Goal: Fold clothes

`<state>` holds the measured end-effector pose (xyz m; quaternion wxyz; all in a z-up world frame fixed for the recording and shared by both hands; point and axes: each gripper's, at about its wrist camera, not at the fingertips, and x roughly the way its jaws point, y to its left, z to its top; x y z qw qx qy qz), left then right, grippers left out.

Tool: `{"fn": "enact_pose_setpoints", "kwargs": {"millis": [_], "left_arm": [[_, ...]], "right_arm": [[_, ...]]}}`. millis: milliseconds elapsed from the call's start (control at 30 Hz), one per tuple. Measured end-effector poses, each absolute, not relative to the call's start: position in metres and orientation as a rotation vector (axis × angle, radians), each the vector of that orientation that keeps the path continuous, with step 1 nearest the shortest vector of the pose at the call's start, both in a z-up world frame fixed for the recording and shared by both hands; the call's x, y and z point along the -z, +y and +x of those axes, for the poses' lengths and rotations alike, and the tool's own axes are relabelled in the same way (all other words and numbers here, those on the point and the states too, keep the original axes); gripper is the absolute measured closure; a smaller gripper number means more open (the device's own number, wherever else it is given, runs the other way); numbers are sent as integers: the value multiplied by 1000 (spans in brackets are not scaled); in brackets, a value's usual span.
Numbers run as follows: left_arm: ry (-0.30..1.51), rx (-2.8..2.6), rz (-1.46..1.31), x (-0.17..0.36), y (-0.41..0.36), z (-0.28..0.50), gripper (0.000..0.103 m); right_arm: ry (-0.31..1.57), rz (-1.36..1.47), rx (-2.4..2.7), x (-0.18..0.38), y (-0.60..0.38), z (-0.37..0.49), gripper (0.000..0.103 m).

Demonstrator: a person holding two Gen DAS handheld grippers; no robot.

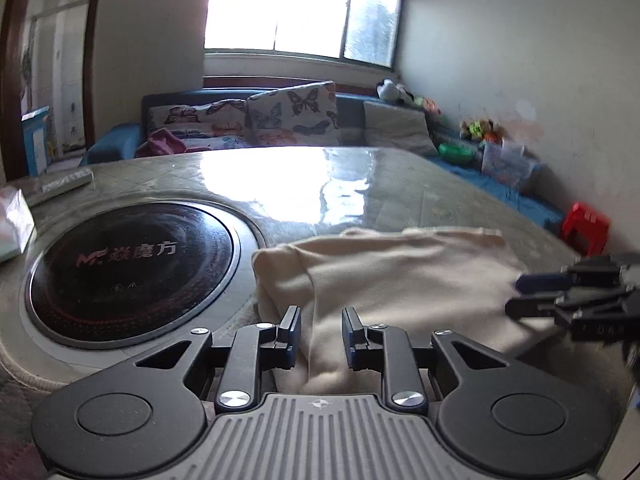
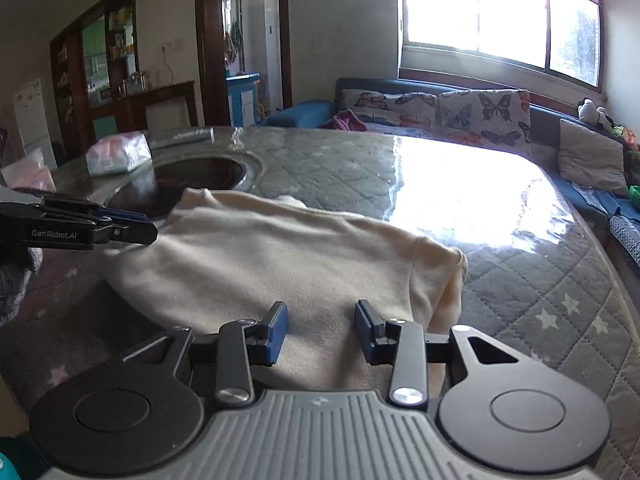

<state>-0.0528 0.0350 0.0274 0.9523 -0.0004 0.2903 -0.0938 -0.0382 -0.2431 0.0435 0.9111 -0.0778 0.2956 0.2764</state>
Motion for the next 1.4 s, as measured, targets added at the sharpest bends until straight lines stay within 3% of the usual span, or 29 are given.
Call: {"fn": "enact_pose_setpoints", "kwargs": {"millis": [700, 1100, 1400], "left_arm": [[605, 316, 48, -28, 3, -68, 78], [608, 231, -52, -39, 20, 11, 79], [659, 206, -76, -22, 22, 45, 79]], "right_arm": [[624, -225, -586, -49, -251, -61, 65], [631, -81, -566, -67, -237, 26, 66], [706, -77, -559, -39, -216, 72, 68]]}}
